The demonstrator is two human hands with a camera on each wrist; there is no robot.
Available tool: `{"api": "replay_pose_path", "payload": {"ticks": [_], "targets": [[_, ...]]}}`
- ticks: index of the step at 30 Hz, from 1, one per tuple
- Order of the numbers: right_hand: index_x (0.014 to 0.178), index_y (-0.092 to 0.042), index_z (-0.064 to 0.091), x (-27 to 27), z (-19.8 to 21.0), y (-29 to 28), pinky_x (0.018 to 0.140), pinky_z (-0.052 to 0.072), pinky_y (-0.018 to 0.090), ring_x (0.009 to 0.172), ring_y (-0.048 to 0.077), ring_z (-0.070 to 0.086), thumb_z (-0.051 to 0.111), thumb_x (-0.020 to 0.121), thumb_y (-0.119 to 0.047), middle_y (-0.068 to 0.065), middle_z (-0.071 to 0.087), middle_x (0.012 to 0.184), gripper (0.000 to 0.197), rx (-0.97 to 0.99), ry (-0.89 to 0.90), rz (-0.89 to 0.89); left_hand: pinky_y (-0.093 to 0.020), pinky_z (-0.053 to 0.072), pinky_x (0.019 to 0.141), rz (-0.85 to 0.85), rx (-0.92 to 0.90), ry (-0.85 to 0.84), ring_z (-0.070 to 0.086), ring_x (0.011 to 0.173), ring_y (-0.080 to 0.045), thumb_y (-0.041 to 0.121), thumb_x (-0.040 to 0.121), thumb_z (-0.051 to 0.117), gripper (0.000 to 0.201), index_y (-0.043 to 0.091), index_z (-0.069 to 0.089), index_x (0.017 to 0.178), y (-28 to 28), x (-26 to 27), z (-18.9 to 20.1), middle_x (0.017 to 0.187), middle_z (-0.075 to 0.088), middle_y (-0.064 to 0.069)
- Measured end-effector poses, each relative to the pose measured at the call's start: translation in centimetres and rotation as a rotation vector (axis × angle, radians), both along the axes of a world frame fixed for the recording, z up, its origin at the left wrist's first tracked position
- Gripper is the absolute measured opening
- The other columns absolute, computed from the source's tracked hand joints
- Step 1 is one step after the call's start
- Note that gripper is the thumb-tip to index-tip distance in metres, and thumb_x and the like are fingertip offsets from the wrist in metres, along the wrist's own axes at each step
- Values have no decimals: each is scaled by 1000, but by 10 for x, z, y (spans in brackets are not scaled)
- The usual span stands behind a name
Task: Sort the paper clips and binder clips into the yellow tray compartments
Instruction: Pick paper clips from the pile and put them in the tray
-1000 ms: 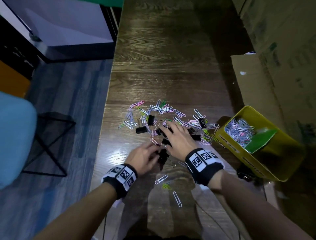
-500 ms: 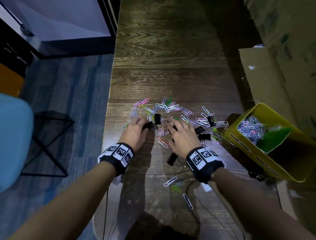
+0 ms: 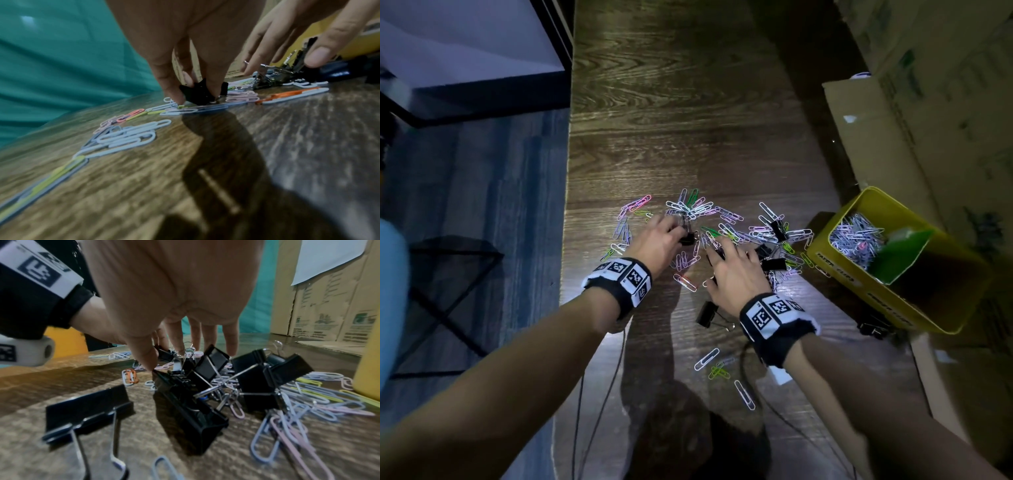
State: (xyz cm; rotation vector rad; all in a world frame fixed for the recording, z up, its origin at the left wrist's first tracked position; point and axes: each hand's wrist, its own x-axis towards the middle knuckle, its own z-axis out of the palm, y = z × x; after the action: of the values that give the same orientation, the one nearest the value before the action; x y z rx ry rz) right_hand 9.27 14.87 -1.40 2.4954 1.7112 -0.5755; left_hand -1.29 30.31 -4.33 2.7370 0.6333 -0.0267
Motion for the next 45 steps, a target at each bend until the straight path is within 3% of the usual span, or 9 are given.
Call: {"api": "replay_pose_path", "payload": {"ticks": [7,12,18,23,28,32,35,41,45], "targets": [[144,-13,30,2,-4,-5,109,26,50,125,33,41,59,85,-31,10,28,144,68,21,38,-5,-39,53,79,-69,-151,-124,62,84,-31,2,72,74,19,5,71,90,16,16,15,92,63,-13],[142,-10,34,2,-10,-8,107,30,50,125,33,41,61,84,-29,11,28,146,67,69,74,-15,-12,35,78,26,-203,-213,55,83,-14,7,70,77,21,10,73,90,26,68,38,90,62,-4],[142,-10,35,6,-12,-11,109,27,50,127,32,39,56,87,-30,11,27,148,62,123,100,-20,-32,48,81,52,-232,-120,60,89,-25,12,75,74,16,9,67,88,37,126,37,97,63,-10],[135,-12,46,4,-13,-11,105,32,51,122,33,43,62,80,-32,10,36,143,61,139,85,-47,-21,36,79,-58,-237,6,59,96,-25,25,79,72,24,9,66,96,43,130,19,102,64,-12],[121,-21,57,2,-6,10,105,29,55,130,35,35,61,79,-39,16,37,143,47,217,-24,-29,-41,20,114,-199,-201,115,29,137,-28,50,93,20,59,19,40,139,76,84,0,148,35,-11],[141,-27,35,7,-8,38,112,11,61,143,35,9,53,86,-40,16,12,155,59,87,26,40,-53,6,113,-337,-89,312,4,144,-21,71,78,-12,86,31,27,144,82,39,-7,156,13,3],[146,-31,25,13,-13,47,112,7,62,143,35,7,48,89,-47,11,13,157,63,-19,23,87,-51,3,113,-331,-111,238,1,142,-16,65,85,-7,78,27,27,144,74,8,-9,155,14,3],[121,-21,61,12,-5,42,103,25,46,124,29,41,51,90,-29,11,45,130,34,115,33,103,-50,5,114,-264,-102,144,7,143,-16,57,92,0,66,27,24,145,57,-16,-12,155,18,4],[114,-20,66,20,5,41,97,33,42,109,30,53,57,86,-27,12,56,118,30,234,-13,-62,-54,3,113,-126,-44,159,2,145,-18,41,99,19,50,31,13,147,58,28,-5,157,7,5]]}}
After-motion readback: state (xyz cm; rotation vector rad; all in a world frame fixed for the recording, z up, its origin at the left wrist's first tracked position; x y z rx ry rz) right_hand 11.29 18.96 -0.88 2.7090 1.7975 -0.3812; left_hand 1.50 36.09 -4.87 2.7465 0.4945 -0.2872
